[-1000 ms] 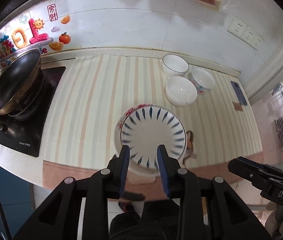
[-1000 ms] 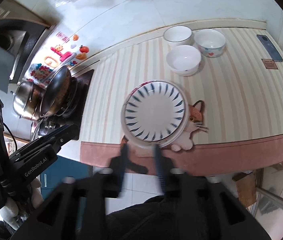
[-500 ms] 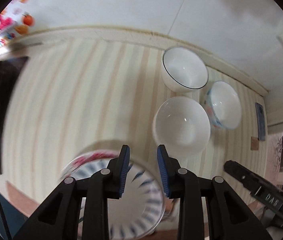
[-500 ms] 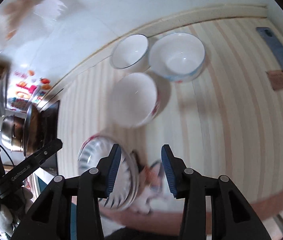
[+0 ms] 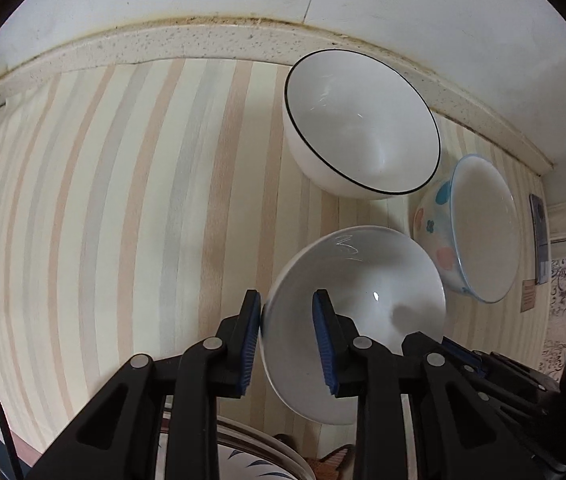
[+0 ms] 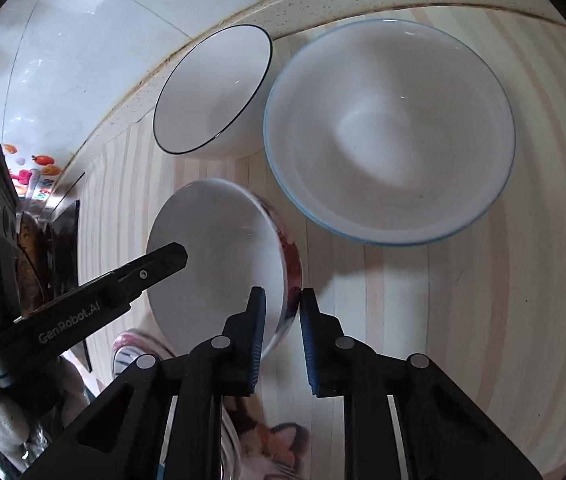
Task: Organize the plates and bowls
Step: 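Grasp the white bowl rim with the right gripper while the left gripper grips it too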
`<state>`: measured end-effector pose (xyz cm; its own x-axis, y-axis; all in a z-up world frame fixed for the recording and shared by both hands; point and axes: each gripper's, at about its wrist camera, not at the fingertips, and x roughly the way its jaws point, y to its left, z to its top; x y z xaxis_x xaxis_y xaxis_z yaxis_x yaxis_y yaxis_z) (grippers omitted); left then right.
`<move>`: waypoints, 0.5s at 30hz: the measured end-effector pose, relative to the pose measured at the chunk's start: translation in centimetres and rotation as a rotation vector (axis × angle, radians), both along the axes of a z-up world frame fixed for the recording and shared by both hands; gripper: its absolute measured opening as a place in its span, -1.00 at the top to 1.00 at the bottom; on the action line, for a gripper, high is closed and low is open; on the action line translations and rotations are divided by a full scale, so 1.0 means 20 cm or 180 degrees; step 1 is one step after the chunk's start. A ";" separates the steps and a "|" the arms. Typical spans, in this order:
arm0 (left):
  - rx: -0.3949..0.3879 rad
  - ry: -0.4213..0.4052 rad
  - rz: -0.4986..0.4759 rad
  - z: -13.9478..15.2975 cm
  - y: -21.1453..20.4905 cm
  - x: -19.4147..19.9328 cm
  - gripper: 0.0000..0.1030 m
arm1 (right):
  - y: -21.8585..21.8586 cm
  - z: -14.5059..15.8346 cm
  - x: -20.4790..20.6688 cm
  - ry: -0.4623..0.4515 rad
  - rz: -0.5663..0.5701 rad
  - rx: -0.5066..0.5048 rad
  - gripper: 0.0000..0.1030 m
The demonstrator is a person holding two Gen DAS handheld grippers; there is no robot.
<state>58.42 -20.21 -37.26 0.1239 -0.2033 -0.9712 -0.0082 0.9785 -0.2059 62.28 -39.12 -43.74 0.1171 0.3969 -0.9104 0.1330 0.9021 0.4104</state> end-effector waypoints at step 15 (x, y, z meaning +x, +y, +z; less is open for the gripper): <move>-0.0071 -0.0129 -0.0227 0.24 -0.19 -0.36 0.53 | -0.09 0.19 -0.31 0.0002 0.0134 -0.0006 0.70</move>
<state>51.19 -23.97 -32.42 0.1475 -0.2345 -0.9609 0.0702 0.9715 -0.2263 56.08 -40.87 -39.94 0.0997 0.3999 -0.9111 0.0951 0.9077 0.4088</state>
